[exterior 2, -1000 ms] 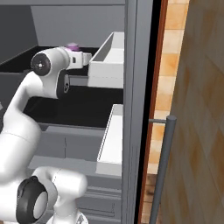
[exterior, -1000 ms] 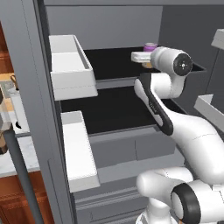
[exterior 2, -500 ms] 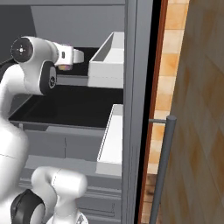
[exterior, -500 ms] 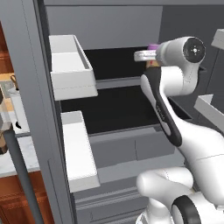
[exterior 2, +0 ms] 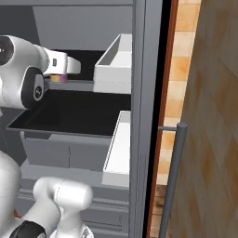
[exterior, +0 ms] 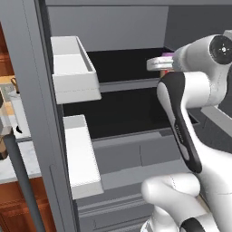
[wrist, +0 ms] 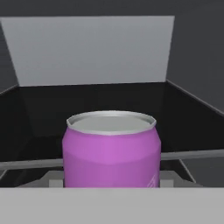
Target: Open the fridge, grab two sodas, and place both sodas inside the bowl with ice on the dining counter.
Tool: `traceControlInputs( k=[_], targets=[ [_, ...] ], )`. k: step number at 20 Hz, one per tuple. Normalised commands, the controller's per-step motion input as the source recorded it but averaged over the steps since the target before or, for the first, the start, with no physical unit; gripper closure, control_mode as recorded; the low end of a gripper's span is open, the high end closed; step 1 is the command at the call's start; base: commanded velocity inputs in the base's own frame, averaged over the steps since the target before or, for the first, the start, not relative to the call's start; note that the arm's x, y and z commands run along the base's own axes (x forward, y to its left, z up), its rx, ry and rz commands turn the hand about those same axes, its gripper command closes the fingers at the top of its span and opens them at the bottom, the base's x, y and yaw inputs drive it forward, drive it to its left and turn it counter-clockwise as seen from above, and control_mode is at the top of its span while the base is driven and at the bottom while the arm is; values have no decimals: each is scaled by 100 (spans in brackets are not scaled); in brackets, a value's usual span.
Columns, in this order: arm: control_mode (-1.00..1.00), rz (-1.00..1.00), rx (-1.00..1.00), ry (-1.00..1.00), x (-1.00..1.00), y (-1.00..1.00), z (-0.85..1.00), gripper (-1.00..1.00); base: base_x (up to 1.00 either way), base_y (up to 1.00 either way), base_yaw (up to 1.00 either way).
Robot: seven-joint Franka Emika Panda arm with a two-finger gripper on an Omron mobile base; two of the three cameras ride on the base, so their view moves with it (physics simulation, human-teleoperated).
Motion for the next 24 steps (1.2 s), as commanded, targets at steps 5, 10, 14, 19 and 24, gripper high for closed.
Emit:
traceControlInputs(
  k=[5,10,14,19,24],
  targets=[
    [-100,0,0,6,-66,6,-17,100,0,0,0],
    [-100,0,-4,5,-65,8,-40,100,0,0,0],
    [-100,0,-2,5,-66,1,-42,100,0,0,0],
    [-100,0,0,3,-71,0,-35,100,0,0,0],
    [-100,0,0,2,-69,0,-8,100,0,0,0]
  ],
)
